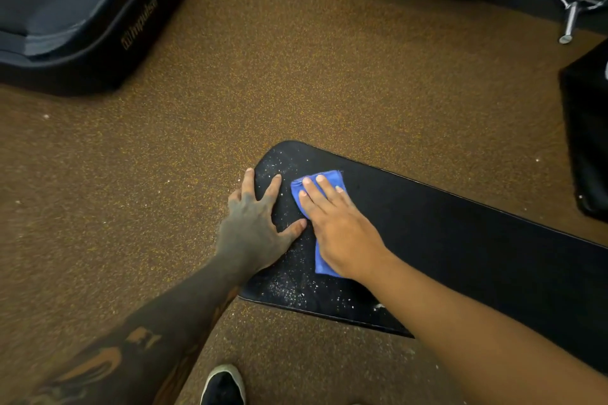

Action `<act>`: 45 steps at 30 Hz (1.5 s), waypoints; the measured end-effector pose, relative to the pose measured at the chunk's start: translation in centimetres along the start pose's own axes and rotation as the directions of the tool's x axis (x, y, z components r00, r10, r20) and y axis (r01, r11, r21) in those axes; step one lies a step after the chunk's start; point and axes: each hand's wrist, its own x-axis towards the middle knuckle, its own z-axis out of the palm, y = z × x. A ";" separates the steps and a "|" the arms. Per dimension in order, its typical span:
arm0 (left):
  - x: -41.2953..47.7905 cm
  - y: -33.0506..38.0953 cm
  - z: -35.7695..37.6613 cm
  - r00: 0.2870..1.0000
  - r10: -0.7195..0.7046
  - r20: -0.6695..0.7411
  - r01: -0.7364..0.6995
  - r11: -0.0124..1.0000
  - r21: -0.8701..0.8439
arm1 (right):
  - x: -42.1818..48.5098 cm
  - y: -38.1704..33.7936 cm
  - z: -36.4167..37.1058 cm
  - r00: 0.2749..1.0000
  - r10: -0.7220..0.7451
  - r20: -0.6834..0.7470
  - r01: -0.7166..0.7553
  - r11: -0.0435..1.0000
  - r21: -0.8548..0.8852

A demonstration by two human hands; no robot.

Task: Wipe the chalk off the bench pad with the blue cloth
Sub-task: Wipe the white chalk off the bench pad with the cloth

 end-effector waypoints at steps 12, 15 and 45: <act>-0.2 -0.6 -0.1 1.000 0.028 -0.006 -0.028 0.999 -0.034 | 2.7 2.3 -0.5 0.952 0.268 -0.146 -0.260 0.963 0.073; -0.2 -0.7 0.1 0.999 0.033 -0.019 -0.033 0.999 -0.017 | 3.7 0.2 -0.1 0.864 0.477 -0.164 -0.463 0.879 0.113; -0.1 -1.1 0.1 0.998 0.012 -0.059 -0.020 0.991 -0.133 | 8.2 2.2 -1.2 0.998 0.037 -0.042 -0.037 0.999 0.003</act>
